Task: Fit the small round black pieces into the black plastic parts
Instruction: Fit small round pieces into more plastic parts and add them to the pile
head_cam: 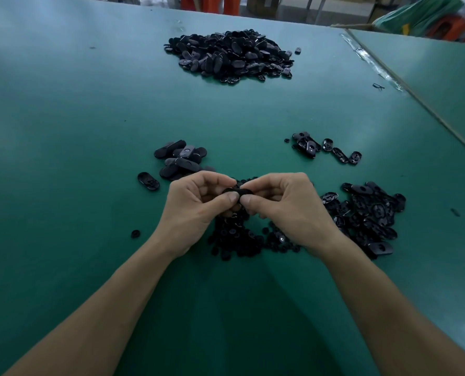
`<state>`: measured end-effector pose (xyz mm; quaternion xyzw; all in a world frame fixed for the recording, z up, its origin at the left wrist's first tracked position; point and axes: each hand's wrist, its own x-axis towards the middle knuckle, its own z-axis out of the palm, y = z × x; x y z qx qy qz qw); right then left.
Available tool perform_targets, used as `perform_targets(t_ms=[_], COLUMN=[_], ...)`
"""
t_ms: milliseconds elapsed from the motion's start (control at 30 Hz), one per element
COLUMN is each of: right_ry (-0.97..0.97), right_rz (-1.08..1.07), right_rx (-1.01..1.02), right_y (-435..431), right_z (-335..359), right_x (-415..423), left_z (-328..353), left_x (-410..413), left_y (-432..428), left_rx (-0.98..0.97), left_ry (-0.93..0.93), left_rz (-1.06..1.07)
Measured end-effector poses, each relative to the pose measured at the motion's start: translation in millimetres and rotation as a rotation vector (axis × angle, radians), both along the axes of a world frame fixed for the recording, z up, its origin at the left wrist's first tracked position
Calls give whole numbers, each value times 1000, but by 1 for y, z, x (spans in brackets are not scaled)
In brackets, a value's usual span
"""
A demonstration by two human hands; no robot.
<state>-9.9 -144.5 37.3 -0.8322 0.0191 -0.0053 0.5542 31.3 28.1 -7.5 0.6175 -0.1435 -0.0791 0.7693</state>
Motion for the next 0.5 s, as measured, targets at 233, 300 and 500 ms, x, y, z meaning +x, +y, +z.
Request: perform_targets(t_ms=[233,300,500], right_ry=[19,8,-62], right_rz=[14,8,-34], right_rx=[0,-17,-129], right_y=[-4,-3,2], right_z=[3,3,-1], right_x=[4,4,6], left_z=[1,0,0], left_x=[0,0,0], left_y=[-1,-1,-1], left_rx=[-10,-11,32], left_ry=[37,48,22], left_rz=[-9,-8,0])
